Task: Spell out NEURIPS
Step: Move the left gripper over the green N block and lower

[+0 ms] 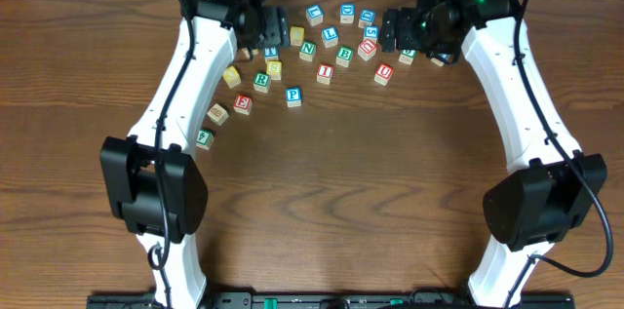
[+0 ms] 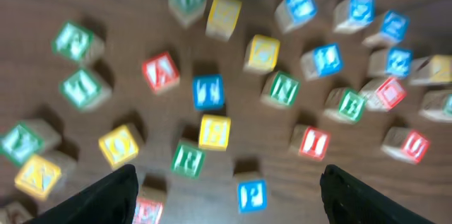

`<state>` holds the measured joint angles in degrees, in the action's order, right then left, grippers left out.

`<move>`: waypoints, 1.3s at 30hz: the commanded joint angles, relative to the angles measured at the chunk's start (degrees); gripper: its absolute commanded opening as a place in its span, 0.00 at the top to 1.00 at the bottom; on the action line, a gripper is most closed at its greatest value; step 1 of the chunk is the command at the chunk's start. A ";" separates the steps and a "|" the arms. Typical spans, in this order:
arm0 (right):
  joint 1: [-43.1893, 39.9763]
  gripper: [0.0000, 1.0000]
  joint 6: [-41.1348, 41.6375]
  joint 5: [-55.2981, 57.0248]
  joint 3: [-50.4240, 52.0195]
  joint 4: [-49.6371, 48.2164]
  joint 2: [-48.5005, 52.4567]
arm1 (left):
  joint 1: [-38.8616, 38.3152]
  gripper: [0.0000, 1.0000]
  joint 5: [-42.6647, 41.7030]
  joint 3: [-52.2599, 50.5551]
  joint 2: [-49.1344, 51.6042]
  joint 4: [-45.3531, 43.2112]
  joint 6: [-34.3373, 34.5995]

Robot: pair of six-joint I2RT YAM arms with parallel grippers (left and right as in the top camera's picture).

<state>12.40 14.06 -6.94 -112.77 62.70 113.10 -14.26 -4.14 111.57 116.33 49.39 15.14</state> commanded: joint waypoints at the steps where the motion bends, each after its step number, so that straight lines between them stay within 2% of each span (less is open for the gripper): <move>1: -1.31 0.08 0.68 0.61 -0.68 0.50 0.46 | -1.44 0.18 0.52 7.02 3.63 0.55 -3.76; 6: -2.12 0.08 0.68 0.61 -0.68 1.92 0.46 | -3.87 0.19 1.20 13.05 9.77 0.15 -4.83; 17: -2.25 0.08 0.48 1.95 -0.68 4.61 0.46 | -5.73 0.25 3.52 13.31 19.10 -2.67 -4.81; 39: -2.23 0.05 0.46 3.63 -0.66 4.59 0.46 | -7.37 0.24 3.76 9.64 21.18 -7.87 -6.58</move>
<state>10.50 14.06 -4.03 -112.77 67.11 113.10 -21.85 -1.17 122.32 136.64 42.09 9.54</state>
